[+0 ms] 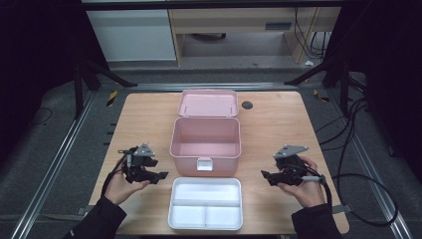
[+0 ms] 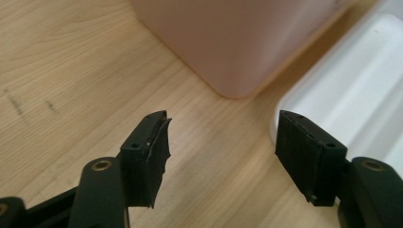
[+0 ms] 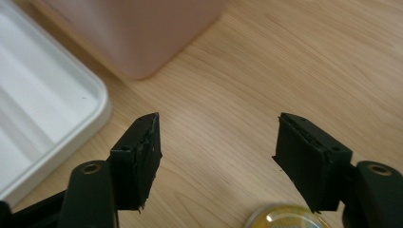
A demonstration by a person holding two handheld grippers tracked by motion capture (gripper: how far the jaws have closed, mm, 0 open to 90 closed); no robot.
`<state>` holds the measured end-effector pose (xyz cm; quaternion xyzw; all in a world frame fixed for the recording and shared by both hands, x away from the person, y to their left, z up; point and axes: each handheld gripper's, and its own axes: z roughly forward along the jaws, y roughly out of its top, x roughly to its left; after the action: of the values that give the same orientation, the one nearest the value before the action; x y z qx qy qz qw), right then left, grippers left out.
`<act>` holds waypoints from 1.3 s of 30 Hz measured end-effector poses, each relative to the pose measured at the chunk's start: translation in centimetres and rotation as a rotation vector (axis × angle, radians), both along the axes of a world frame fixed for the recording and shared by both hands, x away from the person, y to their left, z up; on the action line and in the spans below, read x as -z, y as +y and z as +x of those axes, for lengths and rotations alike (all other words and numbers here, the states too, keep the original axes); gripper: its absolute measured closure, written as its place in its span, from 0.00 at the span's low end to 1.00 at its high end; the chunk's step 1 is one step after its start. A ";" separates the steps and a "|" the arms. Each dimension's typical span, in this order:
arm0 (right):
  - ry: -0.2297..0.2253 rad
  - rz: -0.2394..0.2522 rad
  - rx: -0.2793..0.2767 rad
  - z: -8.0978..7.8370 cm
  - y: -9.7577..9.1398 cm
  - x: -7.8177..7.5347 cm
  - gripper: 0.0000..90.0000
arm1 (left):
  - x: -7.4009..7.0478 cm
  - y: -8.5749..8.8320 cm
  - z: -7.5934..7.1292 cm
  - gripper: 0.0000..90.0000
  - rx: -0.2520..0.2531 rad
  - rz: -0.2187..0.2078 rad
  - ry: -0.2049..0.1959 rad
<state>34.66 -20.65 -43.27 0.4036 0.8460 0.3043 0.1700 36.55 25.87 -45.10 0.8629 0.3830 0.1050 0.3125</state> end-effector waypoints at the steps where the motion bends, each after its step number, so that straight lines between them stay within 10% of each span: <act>1: -0.002 -0.002 0.026 0.0 -0.5 0.1 0.35 | 0.2 0.2 0.1 0.38 -0.012 0.002 0.001; 16: 0.136 -0.082 0.209 0.3 -4.8 2.1 0.20 | 0.9 1.9 0.8 0.35 -0.117 0.030 -0.008; 39: 0.305 -0.190 0.194 1.3 -4.8 5.2 0.16 | 1.8 2.3 1.1 0.34 -0.130 0.046 0.021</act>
<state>36.01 -25.41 -48.49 0.5067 0.8440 0.1404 0.1055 37.68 28.18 -46.95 0.8441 0.4392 0.1248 0.2810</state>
